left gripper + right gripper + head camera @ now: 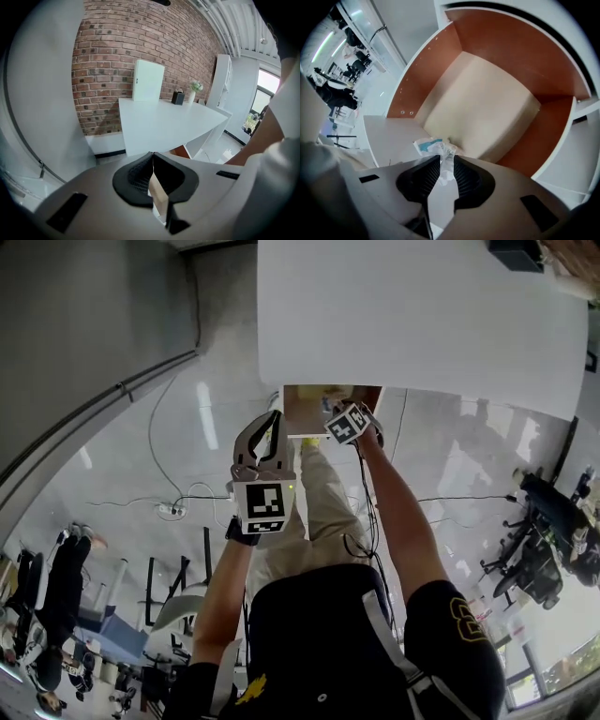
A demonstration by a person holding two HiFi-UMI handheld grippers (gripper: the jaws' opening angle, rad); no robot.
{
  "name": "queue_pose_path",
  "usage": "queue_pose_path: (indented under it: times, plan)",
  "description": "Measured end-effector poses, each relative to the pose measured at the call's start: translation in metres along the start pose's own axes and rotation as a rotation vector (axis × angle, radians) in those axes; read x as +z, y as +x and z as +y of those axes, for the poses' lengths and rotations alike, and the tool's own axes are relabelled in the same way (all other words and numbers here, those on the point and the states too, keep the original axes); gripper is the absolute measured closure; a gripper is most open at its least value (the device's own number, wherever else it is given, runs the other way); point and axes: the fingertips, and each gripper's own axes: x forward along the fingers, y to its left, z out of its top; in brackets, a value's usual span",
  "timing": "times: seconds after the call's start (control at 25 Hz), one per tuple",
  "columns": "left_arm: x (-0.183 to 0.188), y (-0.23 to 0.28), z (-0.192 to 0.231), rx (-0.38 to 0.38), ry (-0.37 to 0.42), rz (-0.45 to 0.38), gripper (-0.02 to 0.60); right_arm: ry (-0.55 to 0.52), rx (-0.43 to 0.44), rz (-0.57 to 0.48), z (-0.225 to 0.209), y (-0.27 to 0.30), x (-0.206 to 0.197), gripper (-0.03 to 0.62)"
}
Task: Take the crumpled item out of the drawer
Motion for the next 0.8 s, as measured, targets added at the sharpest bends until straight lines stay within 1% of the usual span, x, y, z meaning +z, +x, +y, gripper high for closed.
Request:
queue_pose_path:
  times: [0.16, 0.32, 0.44, 0.56, 0.64, 0.72, 0.8]
  plan:
    - [0.032, -0.008, -0.016, -0.034, 0.057, -0.017, 0.563, 0.114, -0.005, -0.078, -0.009, -0.051, 0.010, 0.484]
    - [0.072, -0.021, -0.030, -0.056, 0.102, -0.044, 0.563, 0.163, 0.012, -0.185, -0.006, -0.128, 0.013, 0.488]
    - [0.090, -0.036, -0.040, -0.071, 0.125, -0.051, 0.563, 0.232, 0.007, -0.327, -0.005, -0.206, 0.018, 0.491]
    - [0.107, -0.052, -0.053, -0.089, 0.143, -0.053, 0.563, 0.318, -0.020, -0.483, -0.016, -0.286, 0.026, 0.494]
    - [0.125, -0.058, -0.065, -0.101, 0.161, -0.058, 0.563, 0.341, -0.058, -0.579, -0.031, -0.336, 0.030, 0.497]
    - [0.140, -0.064, -0.081, -0.118, 0.147, -0.066, 0.563, 0.353, -0.108, -0.676, -0.046, -0.388, 0.032, 0.499]
    - [0.159, -0.073, -0.092, -0.137, 0.150, -0.091, 0.563, 0.358, -0.166, -0.777, -0.057, -0.441, 0.039, 0.502]
